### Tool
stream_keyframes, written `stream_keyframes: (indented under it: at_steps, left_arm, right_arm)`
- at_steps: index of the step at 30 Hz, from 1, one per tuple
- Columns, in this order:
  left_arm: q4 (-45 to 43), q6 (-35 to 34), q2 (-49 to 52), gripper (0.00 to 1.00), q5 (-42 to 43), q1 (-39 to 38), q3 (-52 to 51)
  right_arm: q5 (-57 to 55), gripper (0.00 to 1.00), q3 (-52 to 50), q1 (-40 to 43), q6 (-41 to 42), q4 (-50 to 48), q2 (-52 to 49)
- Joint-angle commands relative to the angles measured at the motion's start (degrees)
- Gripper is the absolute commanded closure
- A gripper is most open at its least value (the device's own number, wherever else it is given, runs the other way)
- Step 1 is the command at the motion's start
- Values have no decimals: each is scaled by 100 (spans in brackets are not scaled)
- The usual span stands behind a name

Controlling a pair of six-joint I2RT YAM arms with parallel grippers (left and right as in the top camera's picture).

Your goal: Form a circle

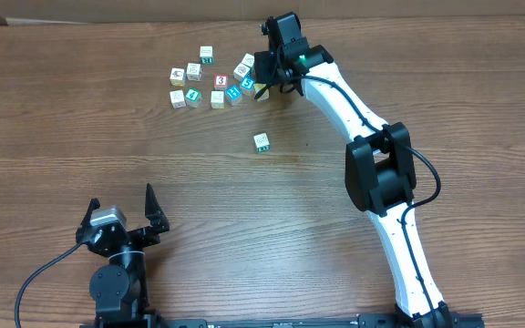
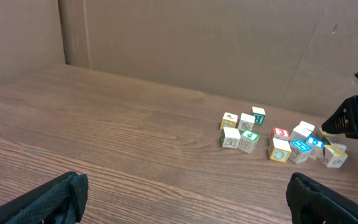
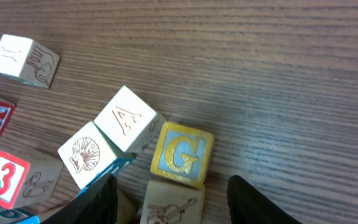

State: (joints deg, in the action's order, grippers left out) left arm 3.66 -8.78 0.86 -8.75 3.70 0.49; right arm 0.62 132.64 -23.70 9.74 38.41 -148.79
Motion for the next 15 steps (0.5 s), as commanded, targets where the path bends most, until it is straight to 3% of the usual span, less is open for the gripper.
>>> stream_keyframes:
  at_steps: [1, 5, 15]
  left_arm:
    - [-2, 109, -59, 1, 46, -74, -22]
    - [0, 109, -59, 0, 46, -74, -22]
    - [0, 109, -59, 1, 46, -74, -22]
  right_arm:
    - [-72, 46, 4, -20, 72, 26, -114]
    - [-72, 53, 4, -17, 72, 219, -114]
    - [-72, 51, 4, -46, 72, 214, -133]
